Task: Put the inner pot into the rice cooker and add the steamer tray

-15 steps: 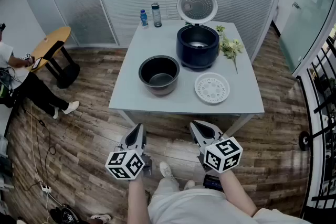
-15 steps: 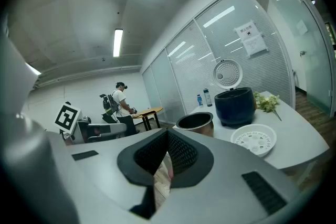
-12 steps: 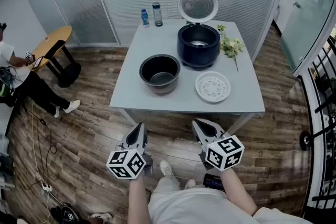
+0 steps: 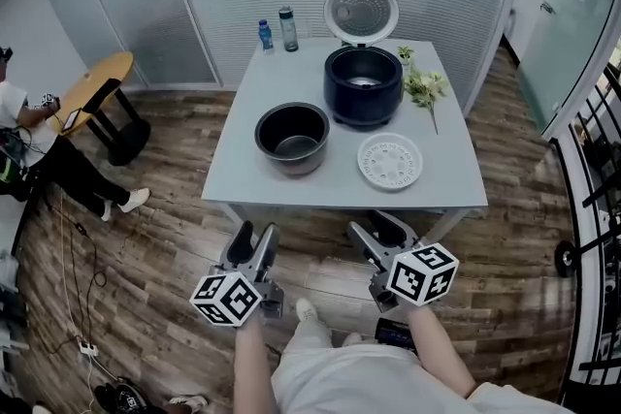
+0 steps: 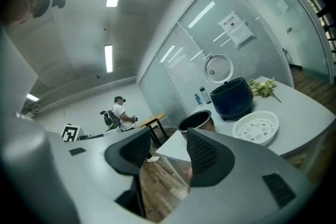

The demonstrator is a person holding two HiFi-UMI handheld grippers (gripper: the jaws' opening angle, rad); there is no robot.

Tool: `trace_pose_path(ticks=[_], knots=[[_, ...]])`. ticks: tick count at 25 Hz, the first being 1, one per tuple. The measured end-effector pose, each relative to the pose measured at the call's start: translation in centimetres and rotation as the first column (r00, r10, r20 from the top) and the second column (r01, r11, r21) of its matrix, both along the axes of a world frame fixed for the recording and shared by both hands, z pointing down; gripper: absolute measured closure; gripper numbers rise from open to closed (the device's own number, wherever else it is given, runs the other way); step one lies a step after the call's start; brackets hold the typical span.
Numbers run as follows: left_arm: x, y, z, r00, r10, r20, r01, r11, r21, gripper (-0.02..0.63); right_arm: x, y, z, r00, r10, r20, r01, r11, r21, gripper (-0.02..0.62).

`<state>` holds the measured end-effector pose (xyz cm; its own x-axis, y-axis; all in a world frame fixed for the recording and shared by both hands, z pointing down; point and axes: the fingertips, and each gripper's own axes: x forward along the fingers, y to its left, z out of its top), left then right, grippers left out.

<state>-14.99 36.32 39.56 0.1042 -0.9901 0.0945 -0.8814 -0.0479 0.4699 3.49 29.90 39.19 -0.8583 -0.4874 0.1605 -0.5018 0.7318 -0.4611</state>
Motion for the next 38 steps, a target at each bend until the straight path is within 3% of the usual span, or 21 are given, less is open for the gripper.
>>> trace_pose_path(ticks=[3,10,18,25,32,38], knots=[[-0.4,-0.2,1.1,0.999,-0.023,0.032,0.025,0.998,-0.052,0.33,0.3,-0.7,0.3,1.0,0.018,-0.007,-0.018,1.0,-0.006,0.377],[-2.7,-3.3,3.3,0.996,-0.052,0.067,0.058,0.995,-0.086,0.33,-2.2,-4.8,2.5,1.0,0.02,-0.022,-0.021,0.999,-0.043,0.377],[-8.9,-13.9,5.8,0.998,-0.055,-0.008,0.054,0.992,-0.115,0.33,-7.8,-14.4,5.6,0.993,0.015,-0.114,-0.025,0.996,-0.087,0.379],[-14.3,-22.6,8.9,0.999,-0.047,-0.021,0.041,0.976,-0.213,0.331,-12.3,-23.2,7.9,0.982,0.033,-0.188,-0.062,0.986,-0.154,0.379],[-18.2,-27.0,12.8,0.998,-0.045,-0.036,0.032,0.954,-0.299,0.331,-15.6,-28.5,11.5,0.967,0.04,-0.253,-0.095,0.973,-0.209,0.379],[-19.0,-29.8,14.5,0.997,-0.024,-0.072,-0.001,0.947,-0.322,0.331,-17.4,-31.3,13.3,0.958,0.059,-0.282,-0.126,0.966,-0.226,0.379]])
